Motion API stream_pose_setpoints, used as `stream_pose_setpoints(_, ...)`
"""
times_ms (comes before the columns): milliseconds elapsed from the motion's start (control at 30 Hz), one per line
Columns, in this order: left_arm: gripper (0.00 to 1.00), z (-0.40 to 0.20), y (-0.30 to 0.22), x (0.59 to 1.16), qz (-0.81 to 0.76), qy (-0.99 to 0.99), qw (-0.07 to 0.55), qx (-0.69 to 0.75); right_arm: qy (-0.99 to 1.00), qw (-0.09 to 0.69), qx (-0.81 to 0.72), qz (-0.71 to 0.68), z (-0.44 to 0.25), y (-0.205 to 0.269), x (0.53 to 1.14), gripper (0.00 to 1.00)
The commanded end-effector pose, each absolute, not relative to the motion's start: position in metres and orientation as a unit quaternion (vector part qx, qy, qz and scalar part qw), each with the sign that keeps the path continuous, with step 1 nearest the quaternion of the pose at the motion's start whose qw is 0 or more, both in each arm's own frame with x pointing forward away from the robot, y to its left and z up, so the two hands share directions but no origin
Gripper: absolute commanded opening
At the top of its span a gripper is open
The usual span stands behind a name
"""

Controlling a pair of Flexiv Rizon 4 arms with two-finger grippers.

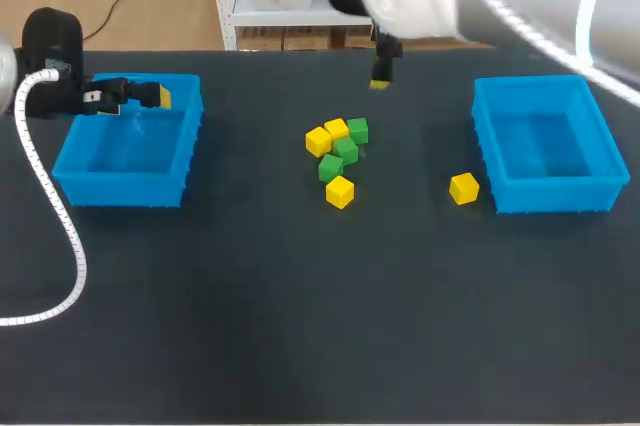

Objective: Put the green cubes in the right bin and the yellow cubes in the left bin.

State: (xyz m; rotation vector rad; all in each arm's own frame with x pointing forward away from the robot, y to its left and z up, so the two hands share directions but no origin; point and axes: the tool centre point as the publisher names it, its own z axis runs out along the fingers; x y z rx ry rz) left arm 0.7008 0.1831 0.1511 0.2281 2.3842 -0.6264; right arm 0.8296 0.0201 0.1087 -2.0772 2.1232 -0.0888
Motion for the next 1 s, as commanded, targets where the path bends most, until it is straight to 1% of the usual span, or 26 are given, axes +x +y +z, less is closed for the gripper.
stream_pose_setpoints(33,1.0,0.15,0.184,0.7,-0.242,0.908,0.329,0.088,0.713,0.033,-0.7,-0.014,0.098,0.025,0.841,1.0)
stream_pose_setpoints(233,1.0,0.15,0.184,0.7,-0.242,0.908,0.329,0.088,0.719,0.028,-0.694,-0.005,0.087,0.027,0.838,1.0)
stream_pose_setpoints(633,1.0,0.15,0.184,0.7,-0.242,0.908,0.329,0.088,0.717,0.025,-0.696,-0.012,0.058,0.031,0.812,1.0)
stream_pose_setpoints(1000,1.0,0.15,0.184,0.7,-0.242,0.908,0.329,0.088,0.728,0.014,-0.685,-0.007,0.027,0.033,0.816,1.0)
